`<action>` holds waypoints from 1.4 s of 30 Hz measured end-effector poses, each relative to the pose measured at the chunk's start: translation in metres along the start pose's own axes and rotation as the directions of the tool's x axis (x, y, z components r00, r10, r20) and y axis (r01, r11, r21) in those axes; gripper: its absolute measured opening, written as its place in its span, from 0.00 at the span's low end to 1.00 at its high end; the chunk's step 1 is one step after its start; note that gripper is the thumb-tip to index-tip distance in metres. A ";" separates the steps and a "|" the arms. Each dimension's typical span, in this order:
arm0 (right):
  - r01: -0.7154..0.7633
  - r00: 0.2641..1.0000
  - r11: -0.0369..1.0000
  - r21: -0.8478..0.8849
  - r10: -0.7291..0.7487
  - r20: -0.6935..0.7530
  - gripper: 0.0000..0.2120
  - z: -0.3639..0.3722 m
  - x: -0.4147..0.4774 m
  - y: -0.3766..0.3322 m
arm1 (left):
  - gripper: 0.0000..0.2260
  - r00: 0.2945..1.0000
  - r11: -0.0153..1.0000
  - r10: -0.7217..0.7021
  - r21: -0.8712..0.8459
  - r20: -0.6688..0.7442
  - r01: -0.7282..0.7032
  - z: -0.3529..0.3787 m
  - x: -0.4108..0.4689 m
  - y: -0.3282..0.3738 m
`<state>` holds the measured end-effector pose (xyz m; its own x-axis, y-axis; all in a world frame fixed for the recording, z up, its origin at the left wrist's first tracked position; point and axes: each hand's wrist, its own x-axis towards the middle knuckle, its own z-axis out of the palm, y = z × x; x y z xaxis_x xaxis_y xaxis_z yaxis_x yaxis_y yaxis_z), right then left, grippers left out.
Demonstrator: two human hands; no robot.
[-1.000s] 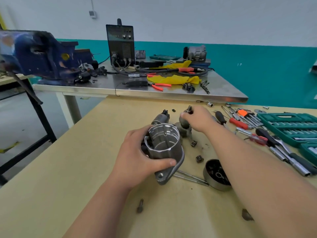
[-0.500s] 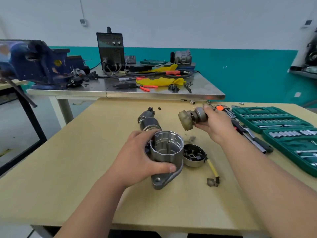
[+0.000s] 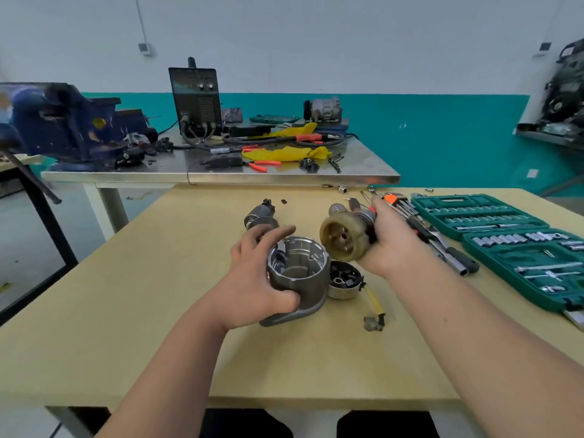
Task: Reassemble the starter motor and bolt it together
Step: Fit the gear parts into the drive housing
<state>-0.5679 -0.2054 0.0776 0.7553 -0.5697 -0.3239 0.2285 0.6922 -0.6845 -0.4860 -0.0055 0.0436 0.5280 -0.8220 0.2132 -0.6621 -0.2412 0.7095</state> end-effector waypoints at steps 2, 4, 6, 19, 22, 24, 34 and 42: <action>0.009 0.999 0.986 0.164 -0.015 0.040 0.21 0.000 -0.001 0.005 | 0.33 1.000 1.000 0.011 0.013 0.023 -0.011 0.001 0.003 -0.001; 0.043 0.996 0.964 0.262 -0.061 0.059 0.18 0.002 0.000 0.006 | 0.33 0.997 0.999 0.018 0.040 0.072 -0.021 -0.001 0.008 0.002; 0.064 0.995 0.952 0.298 -0.085 0.059 0.17 0.009 -0.003 0.009 | 0.36 0.995 0.999 0.032 -0.019 0.093 -0.031 -0.003 0.013 0.005; 0.276 0.943 0.954 0.117 -0.292 0.160 0.14 0.019 -0.013 0.056 | 0.27 0.899 0.917 -0.118 -0.393 -0.422 -0.064 0.032 0.011 0.015; 0.356 0.866 0.934 -0.009 -0.326 0.379 0.09 0.004 -0.017 0.044 | 0.26 0.913 0.896 -0.105 -0.435 -0.395 -0.085 0.030 0.011 0.009; 0.467 0.807 0.841 -0.274 -0.278 0.522 0.05 -0.007 -0.021 0.020 | 0.28 0.920 0.891 -0.080 -0.441 -0.384 -0.107 0.029 0.010 0.006; 0.524 0.828 -0.663 -0.535 0.250 0.501 0.31 0.075 -0.042 -0.015 | 0.33 0.939 0.893 -0.010 -0.427 -0.343 -0.146 0.030 0.012 0.005; 0.659 0.718 -0.020 -0.752 -0.278 0.638 0.28 0.051 -0.037 -0.034 | 0.45 0.916 0.881 -0.037 -0.445 -0.399 -0.158 0.024 0.010 -0.017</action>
<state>-0.5719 -0.1855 0.1466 0.8710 -0.3189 0.3738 0.0318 -0.7226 -0.6905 -0.4825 -0.0218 0.0174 0.7207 -0.5381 0.4371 -0.4302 0.1473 0.8906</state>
